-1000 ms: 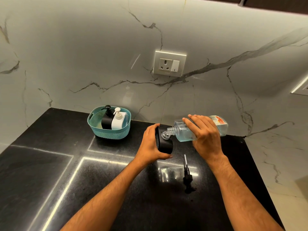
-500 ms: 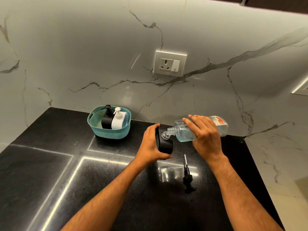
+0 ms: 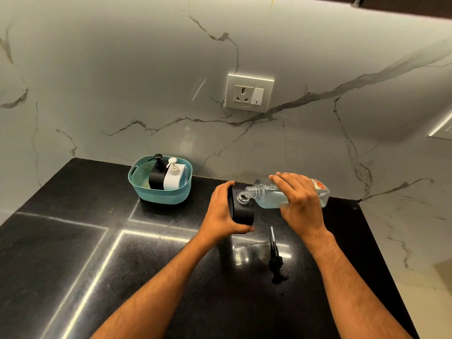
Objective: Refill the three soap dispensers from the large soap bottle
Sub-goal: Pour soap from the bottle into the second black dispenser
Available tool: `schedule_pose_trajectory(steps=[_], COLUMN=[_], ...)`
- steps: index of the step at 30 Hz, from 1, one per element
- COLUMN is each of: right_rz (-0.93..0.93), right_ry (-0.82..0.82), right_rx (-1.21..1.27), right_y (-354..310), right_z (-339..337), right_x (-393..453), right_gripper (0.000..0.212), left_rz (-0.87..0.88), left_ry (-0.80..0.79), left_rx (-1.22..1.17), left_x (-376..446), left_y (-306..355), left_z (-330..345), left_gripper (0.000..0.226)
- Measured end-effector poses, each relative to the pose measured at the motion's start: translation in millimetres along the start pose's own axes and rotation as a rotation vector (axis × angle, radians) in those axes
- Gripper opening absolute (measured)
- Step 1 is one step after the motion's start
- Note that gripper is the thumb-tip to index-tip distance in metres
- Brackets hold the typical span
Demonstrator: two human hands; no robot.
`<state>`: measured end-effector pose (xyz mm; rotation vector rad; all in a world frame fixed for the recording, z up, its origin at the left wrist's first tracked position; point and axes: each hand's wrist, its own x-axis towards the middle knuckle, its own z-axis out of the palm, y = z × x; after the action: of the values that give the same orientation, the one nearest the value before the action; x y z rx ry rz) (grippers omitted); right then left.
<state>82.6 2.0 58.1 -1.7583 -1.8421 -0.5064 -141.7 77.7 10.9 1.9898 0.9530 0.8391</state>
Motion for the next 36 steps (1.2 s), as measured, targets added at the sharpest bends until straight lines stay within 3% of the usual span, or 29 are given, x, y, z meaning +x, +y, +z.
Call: schedule_pose_trajectory(steps=[6,12,21,27,36], right_rz=[0.110,0.383,0.750,0.874,0.938], right_ry=[-0.015,0.072,0.067,-0.012,-0.112], right_rx=[0.132,0.502,0.997,1.132,1.140], right_y=[1,8,44,59,69], right_z=[5,5,28,51,82], right_x=[-2,2,4,4,-1], right_gripper=[0.069,0.073,0.086,0.085,0.090], left_rz=[0.005,-0.006,-0.034,-0.052,-0.099], left_ry=[0.006,-0.001,-0.053,-0.102,-0.142], left_rx=[-0.020,-0.045,-0.073,-0.098,-0.133], left_x=[2,-2,-13,-18,-25], left_y=[0,-7,-23,-35,-51], left_z=[1,4,5,5,8], left_gripper=[0.129,0.128,0.128,0.128,0.129])
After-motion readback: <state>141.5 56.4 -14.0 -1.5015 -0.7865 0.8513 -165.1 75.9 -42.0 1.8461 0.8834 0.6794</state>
